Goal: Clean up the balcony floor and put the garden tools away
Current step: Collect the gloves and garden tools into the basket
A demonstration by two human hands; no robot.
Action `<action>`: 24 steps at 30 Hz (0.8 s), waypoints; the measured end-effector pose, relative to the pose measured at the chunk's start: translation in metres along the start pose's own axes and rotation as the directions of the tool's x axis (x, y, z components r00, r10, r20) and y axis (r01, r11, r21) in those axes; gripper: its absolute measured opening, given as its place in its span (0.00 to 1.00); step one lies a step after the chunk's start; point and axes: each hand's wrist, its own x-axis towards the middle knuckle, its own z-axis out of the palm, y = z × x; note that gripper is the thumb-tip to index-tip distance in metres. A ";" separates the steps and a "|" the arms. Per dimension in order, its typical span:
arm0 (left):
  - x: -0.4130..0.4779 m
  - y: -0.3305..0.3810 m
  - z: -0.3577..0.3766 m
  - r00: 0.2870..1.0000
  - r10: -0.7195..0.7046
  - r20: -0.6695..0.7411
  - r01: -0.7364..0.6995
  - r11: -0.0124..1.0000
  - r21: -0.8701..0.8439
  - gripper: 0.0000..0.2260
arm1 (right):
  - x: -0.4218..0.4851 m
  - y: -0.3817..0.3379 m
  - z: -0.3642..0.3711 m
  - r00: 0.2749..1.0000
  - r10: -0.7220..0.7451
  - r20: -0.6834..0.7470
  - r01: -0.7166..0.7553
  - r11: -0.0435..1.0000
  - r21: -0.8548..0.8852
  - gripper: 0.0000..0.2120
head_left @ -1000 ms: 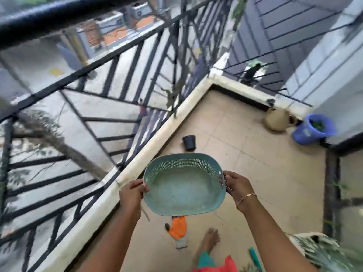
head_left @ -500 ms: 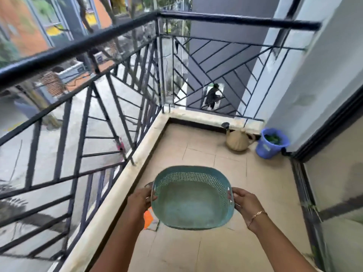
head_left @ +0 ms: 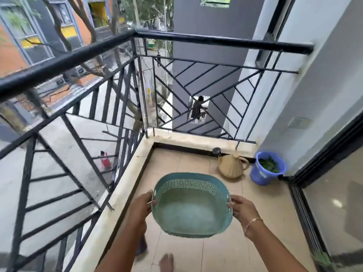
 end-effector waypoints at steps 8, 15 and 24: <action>0.120 0.086 0.054 0.991 -0.036 0.128 0.009 0.979 0.206 0.09 | 0.108 -0.055 0.050 0.990 0.025 -0.140 -0.019 0.999 0.043 0.09; 0.204 0.121 0.105 0.982 -0.094 0.163 0.046 0.961 0.273 0.10 | 0.190 -0.089 0.071 0.978 0.067 -0.195 -0.057 0.997 0.059 0.12; 0.339 0.141 0.179 0.967 -0.223 0.121 0.161 0.908 0.386 0.06 | 0.352 -0.121 0.085 0.952 0.187 -0.241 -0.178 0.982 0.058 0.16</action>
